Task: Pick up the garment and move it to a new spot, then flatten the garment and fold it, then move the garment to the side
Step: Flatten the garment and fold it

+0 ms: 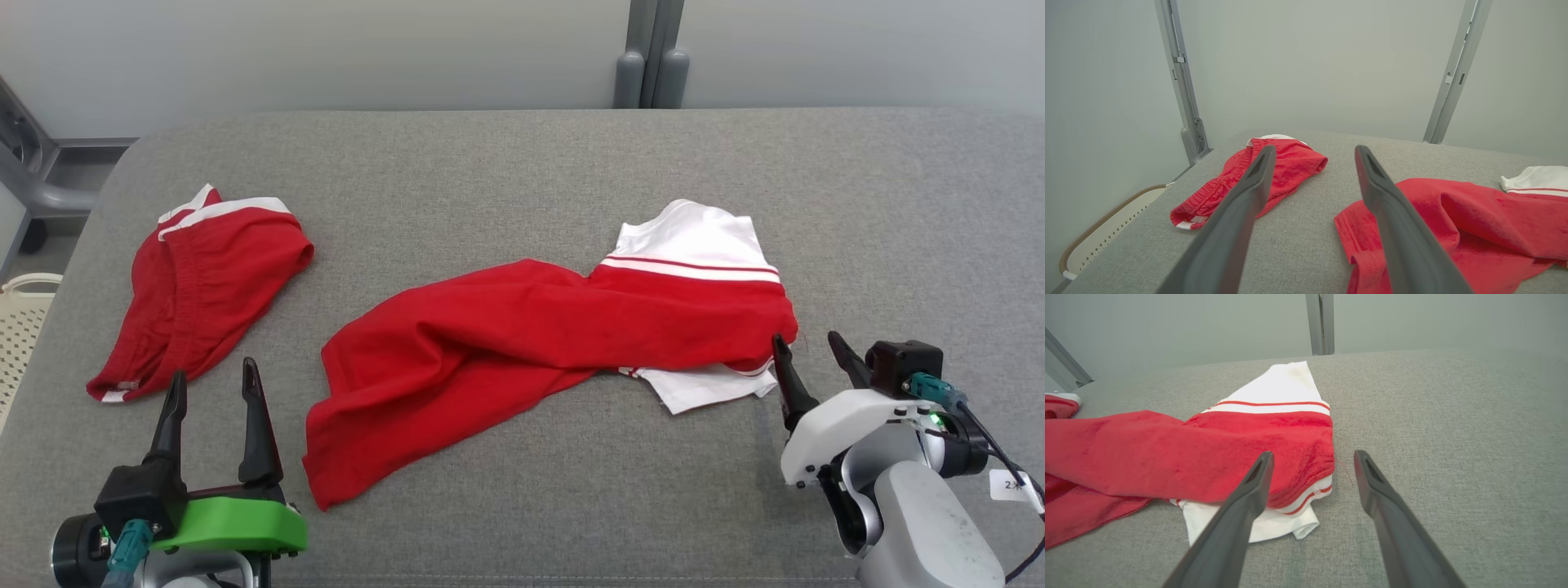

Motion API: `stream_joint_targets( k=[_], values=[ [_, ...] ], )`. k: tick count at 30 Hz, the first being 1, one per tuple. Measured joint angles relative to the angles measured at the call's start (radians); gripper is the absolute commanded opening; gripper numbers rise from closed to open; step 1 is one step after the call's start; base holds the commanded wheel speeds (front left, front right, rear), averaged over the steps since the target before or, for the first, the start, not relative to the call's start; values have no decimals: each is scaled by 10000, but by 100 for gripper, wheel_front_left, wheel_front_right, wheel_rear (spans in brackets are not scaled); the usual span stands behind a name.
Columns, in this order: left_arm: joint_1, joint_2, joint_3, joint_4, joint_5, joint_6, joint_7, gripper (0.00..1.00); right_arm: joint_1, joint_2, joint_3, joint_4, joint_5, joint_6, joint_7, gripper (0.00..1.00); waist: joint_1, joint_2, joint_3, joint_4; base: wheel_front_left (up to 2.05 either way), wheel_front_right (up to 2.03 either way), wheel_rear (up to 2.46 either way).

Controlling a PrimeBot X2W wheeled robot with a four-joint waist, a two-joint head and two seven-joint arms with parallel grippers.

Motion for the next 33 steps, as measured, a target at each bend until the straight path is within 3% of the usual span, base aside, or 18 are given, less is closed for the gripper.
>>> stream_joint_targets(
  k=[6, 15, 21, 22, 23, 24, 33],
  values=[
    [-7, -19, 0, 123, -12, -73, 0, 100, -643, -211, 372, 941, 380, 4, 826, 100, 0, 0, 32, 116, 0, 0, 0],
    [-85, -35, -134, 167, -10, -119, 0, 100, -1552, -800, 546, 2211, 725, 2, 1131, 100, 0, 0, 245, 345, 0, 0, 0],
    [-201, -36, -230, 242, -65, -163, -2, 100, -2085, -811, 940, 3057, 1149, 2, 1035, 100, 0, 0, 383, 592, 0, 0, 0],
    [-224, -36, -251, 255, -79, -163, 0, 100, -2168, -819, 1009, 3202, 1237, 2, 1020, 83, 0, 0, 398, 635, 0, 0, 0],
    [-241, -36, -268, 265, -86, -163, 0, 100, -2253, -832, 1087, 3352, 1317, 0, 978, 33, 0, 0, 412, 675, 0, 0, 0],
    [-247, -36, -284, 276, -92, -163, 0, 100, -2313, -840, 1168, 3471, 1394, 0, 930, 0, 0, 0, 424, 707, 0, 0, 0],
    [-247, -38, -224, 328, -142, -117, 0, 100, -2678, -966, 1931, 3647, 2063, 2, -111, 0, 0, 0, 379, 528, 0, 0, 0]
  ],
)
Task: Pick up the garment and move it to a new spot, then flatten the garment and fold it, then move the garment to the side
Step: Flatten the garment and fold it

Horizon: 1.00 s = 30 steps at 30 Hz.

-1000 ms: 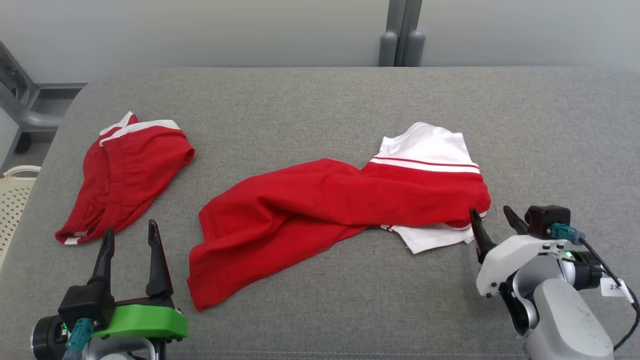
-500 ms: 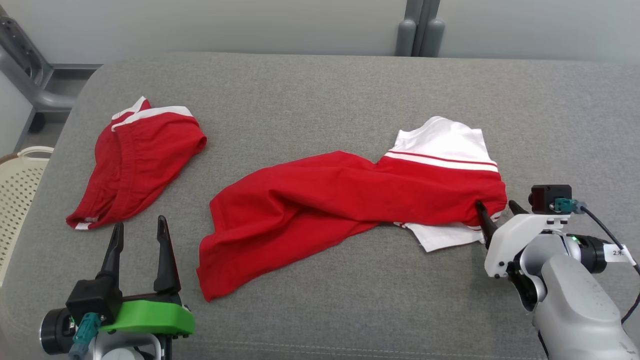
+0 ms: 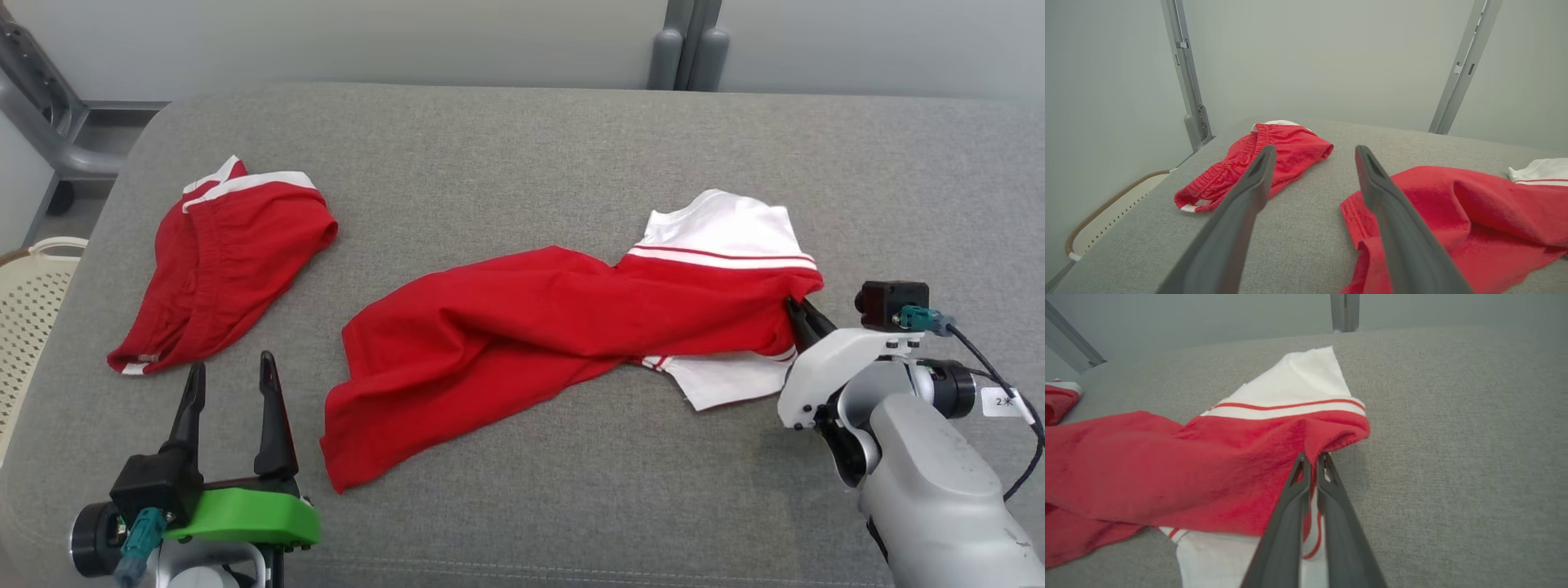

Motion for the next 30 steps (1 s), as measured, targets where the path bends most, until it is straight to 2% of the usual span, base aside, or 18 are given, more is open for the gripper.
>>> stream_joint_targets(
  k=[6, 13, 21, 27, 28, 29, 30],
  values=[
    [-17, -6, -153, 42, -40, -6, 0, 100, -344, -299, 570, -715, 769, -2, -430, 0, 0, 0, 38, -176, 0, 0, 0],
    [-111, -6, -410, 148, -94, -54, -2, 100, -1257, -606, 1313, -890, 1064, -2, -305, 0, 0, 0, 83, 61, 0, 0, 0],
    [-134, -6, -706, 178, -136, -46, -2, 100, -2684, -704, 1615, 499, 899, 0, -171, 0, 0, 0, 121, 556, 0, 0, 0],
    [-347, -4, -999, 188, -278, -38, 0, 100, -3575, -767, 1521, 1885, 566, 0, -591, 0, 0, 0, 338, 887, 0, 0, 0],
    [-347, -4, -999, 188, -278, -38, 0, 100, -3575, -767, 1521, 1885, 566, 0, -591, 14, 0, 0, 338, 887, 0, 0, 0],
    [-360, -6, -1051, 209, -301, -31, 0, 100, -3695, -800, 1475, 2151, 451, 0, -723, 100, 0, 0, 393, 936, 0, 0, 0],
    [-385, -6, -1097, 219, -314, -12, 0, 100, -3796, -826, 1430, 2395, 336, 0, -823, 100, 0, 0, 445, 979, 0, 0, 0]
  ],
)
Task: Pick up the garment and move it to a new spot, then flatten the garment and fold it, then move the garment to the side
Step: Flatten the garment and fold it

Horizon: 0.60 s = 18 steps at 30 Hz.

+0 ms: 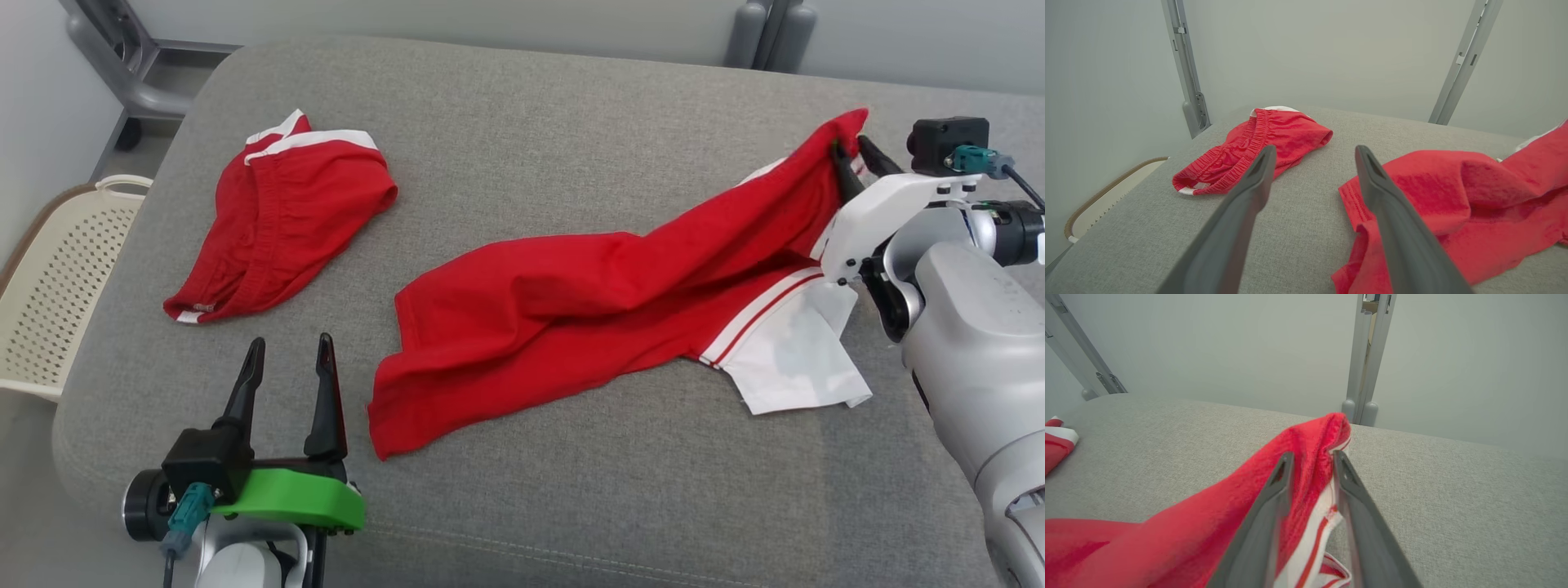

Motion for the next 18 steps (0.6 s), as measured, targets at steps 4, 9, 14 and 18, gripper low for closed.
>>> stream_joint_targets(
  k=[4, 9, 14, 18],
  values=[
    [-100, 0, -46, -2, -75, 61, 0, 100, -271, 65, -117, 644, -378, 0, -360, 100, 0, 0, 174, 109, 0, 0, 0],
    [-100, 0, 50, 13, -111, 96, 0, 100, -263, 219, -127, 775, -658, 0, -581, 100, 0, 0, 184, -75, 0, 0, 0],
    [-100, 0, 138, 4, -100, 86, 0, 100, 136, 207, -272, 6, -805, 0, -639, 100, 0, 0, 71, -420, 0, 0, 0],
    [-91, -2, 234, -15, -48, 54, 0, 100, 938, 98, -617, -1342, -876, 0, -640, 100, 0, 0, -48, -748, 0, 0, 0]
  ],
)
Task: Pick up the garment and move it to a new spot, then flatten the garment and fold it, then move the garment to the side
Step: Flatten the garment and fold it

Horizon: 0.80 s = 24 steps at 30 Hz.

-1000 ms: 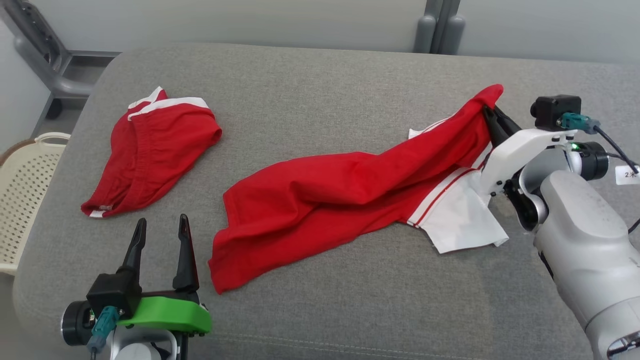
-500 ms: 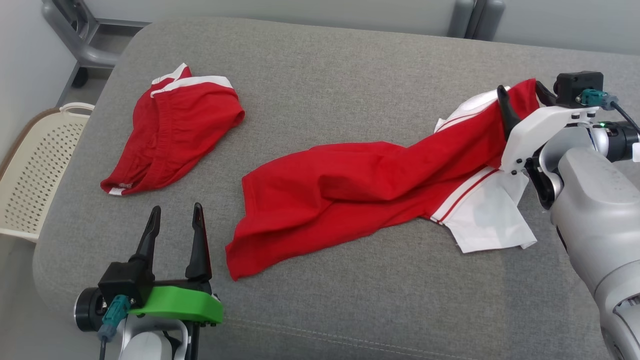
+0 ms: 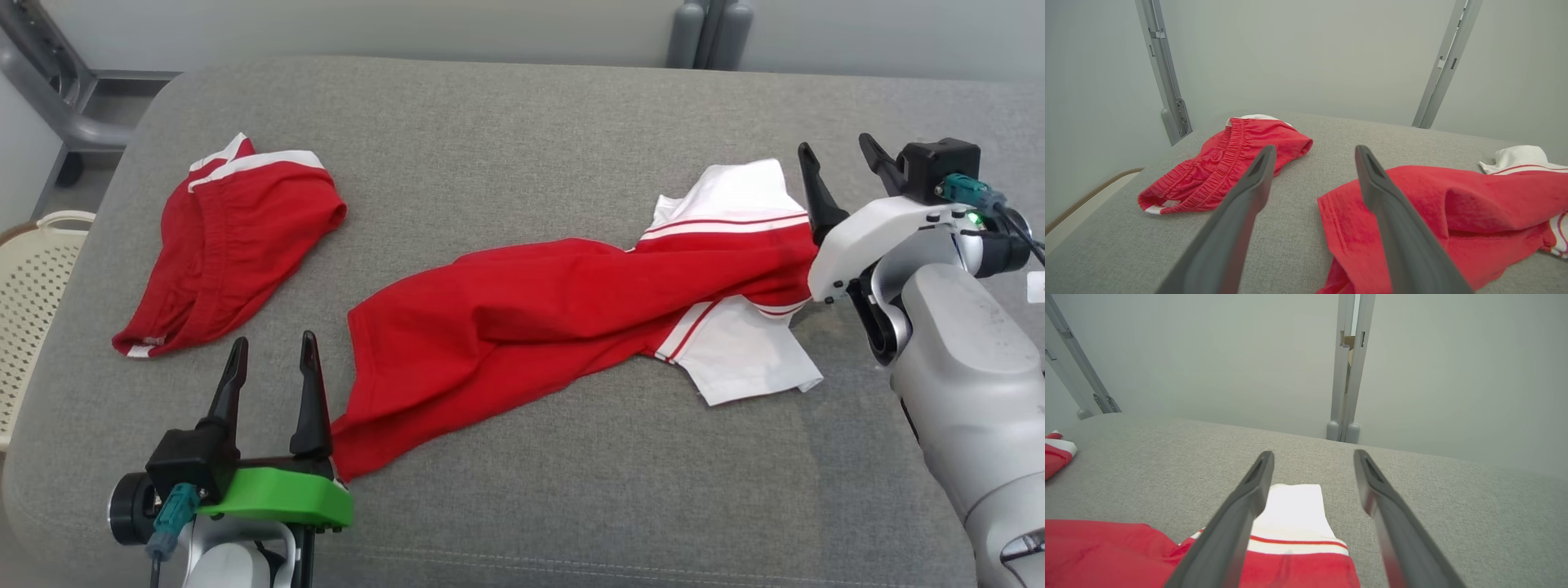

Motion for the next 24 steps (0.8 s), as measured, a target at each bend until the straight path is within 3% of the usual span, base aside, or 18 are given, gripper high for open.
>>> stream_joint_targets(
  k=[10, 24],
  values=[
    [222, 2, 94, -33, 42, -27, 0, 100, 2104, 232, -677, -2857, -171, 0, -13, 100, 0, 0, -401, -360, 0, 0, 0],
    [883, 2, 600, -343, 408, 44, 0, 100, 4907, 982, -1870, -5649, -1246, 0, -13, 100, 0, 0, -1017, -884, 0, 0, 0]
  ],
)
